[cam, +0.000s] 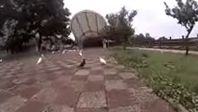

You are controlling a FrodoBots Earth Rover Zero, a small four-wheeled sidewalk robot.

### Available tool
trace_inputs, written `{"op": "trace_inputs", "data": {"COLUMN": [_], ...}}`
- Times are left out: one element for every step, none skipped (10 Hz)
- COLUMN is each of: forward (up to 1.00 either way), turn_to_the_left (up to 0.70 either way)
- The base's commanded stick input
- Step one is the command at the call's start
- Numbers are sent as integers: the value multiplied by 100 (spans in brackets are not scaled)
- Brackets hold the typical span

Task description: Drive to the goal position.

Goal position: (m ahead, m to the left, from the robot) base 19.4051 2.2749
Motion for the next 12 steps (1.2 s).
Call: {"op": "trace_inputs", "data": {"forward": [70, 70, 70, 70, 70, 70, 70, 70, 70, 70, 70, 70], "turn_to_the_left": [0, 0, 0, 0, 0, 0, 0, 0, 0, 0, 0, 0]}}
